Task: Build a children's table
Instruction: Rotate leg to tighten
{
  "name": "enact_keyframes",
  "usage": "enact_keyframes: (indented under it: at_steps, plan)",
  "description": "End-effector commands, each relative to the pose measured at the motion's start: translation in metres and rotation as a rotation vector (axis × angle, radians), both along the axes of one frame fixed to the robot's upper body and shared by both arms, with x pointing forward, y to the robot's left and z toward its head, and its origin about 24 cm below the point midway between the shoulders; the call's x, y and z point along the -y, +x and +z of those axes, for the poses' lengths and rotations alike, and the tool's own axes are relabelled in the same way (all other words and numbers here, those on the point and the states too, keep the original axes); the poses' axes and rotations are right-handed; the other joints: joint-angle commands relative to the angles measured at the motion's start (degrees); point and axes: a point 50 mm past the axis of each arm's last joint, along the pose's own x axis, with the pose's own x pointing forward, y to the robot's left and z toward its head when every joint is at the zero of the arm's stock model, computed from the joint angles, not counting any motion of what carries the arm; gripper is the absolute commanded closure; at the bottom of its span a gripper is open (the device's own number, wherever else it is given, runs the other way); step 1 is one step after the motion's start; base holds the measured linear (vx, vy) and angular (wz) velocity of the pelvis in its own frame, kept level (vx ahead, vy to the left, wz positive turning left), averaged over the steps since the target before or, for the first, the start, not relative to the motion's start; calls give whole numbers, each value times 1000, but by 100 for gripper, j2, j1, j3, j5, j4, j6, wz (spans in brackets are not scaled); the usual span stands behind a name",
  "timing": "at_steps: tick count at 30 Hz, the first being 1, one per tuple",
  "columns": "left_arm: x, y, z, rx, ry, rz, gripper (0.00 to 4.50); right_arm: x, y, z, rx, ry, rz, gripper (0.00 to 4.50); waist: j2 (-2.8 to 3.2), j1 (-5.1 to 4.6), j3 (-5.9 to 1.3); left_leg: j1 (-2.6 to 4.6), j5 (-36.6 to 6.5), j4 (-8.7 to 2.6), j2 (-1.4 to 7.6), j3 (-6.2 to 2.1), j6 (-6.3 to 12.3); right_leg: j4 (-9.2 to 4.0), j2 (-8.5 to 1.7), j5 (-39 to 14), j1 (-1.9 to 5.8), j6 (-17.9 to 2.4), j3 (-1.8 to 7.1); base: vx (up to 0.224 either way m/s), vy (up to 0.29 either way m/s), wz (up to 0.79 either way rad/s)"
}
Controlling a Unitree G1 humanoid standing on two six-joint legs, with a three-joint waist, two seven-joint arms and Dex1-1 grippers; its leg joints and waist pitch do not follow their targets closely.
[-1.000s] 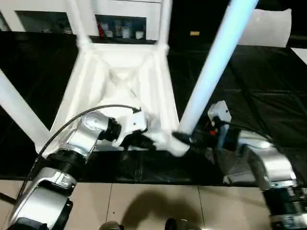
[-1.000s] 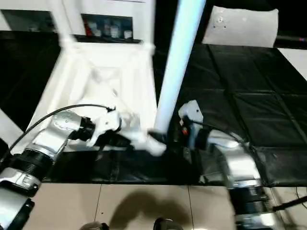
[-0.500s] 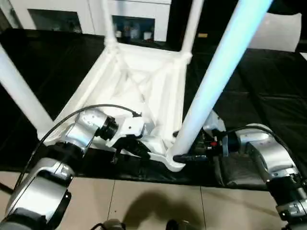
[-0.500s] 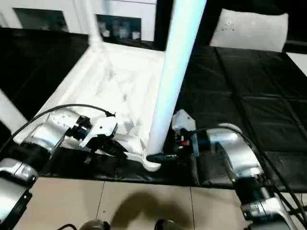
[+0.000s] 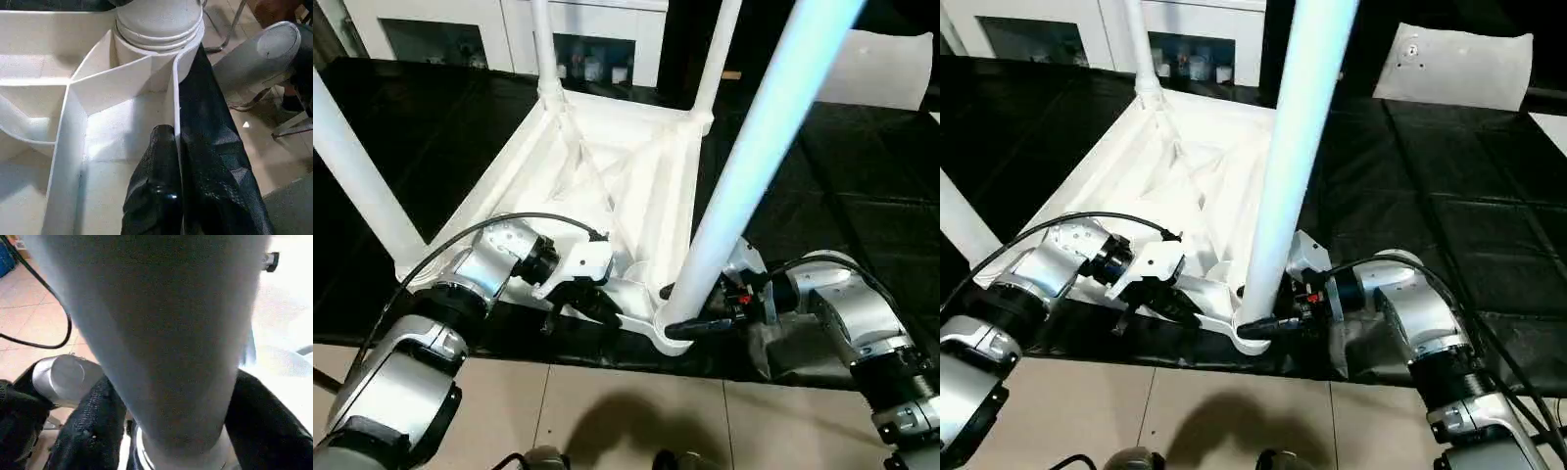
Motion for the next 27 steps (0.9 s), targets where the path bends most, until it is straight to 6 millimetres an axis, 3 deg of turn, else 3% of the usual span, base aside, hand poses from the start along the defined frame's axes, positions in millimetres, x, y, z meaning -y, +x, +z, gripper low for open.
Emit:
enact_keyframes:
  at_steps: [1,7,12,14,15,16,18,19,21,24,25,27]
  plan:
    - [7,-4,-2,-14,53,-90,450,-1,1,3,6,0,25,197,-26,-36,-374,-4,-484,-354,221,-1,524,-364,-468,-1373,383,-1086,298,0,0,0]
    - [6,-1,-2,-17,45,-73,450,-2,0,1,-9,11,23,235,-8,-18,-360,3,-532,-364,227,-7,491,-373,-471,-1452,370,-1048,299,0,0,0]
    - [6,5,-2,-16,-9,89,450,-7,3,-4,-30,63,-150,243,-4,-25,-334,6,-693,-386,218,-14,379,-427,-477,-1844,367,-933,298,0,0,0]
    - [8,7,-3,-4,-51,197,450,-10,8,-14,-10,60,-337,243,2,-74,-311,23,-830,-421,227,-43,227,-452,-483,-2147,332,-847,300,0,0,0]
    - [8,7,-3,-4,-51,197,450,-10,8,-14,-10,60,-337,244,0,-91,-303,16,-882,-429,214,-49,198,-472,-485,-2306,341,-807,294,0,0,0]
    - [16,9,-4,6,-90,309,450,-17,15,-25,-20,59,-561,245,11,-142,-288,19,-961,-443,217,-54,116,-494,-490,-2515,325,-763,301,0,0,0]
    - [18,9,-4,10,-98,333,450,-19,16,-27,-27,59,-601,246,0,-210,-265,-23,-1048,-467,189,-81,54,-518,-484,-2816,345,-662,279,0,0,0]
    - [22,10,-5,19,-112,368,450,-22,16,-29,-40,66,-645,246,-17,-311,-263,-35,-1108,-472,167,-94,42,-565,-473,-3097,355,-475,267,0,0,0]
    - [34,12,-5,22,-153,450,450,-34,18,-34,-54,72,-734,247,5,-388,-253,-1,-1191,-451,152,-82,94,-611,-479,-3245,306,-477,269,0,0,0]
    - [52,15,-3,27,-201,540,450,-51,23,-36,-78,74,-856,250,-39,-436,-261,1,-1178,-449,143,-71,204,-651,-462,-3301,295,-418,265,0,0,0]
    - [63,17,-2,33,-221,579,450,-62,26,-36,-85,74,-928,250,22,-452,-236,30,-1233,-470,142,-80,179,-668,-452,-3358,254,-426,256,0,0,0]
    - [67,16,-1,37,-224,597,450,-67,27,-35,-86,77,-965,250,5,-455,-248,45,-1274,-476,134,-84,171,-696,-462,-3438,267,-359,250,0,0,0]
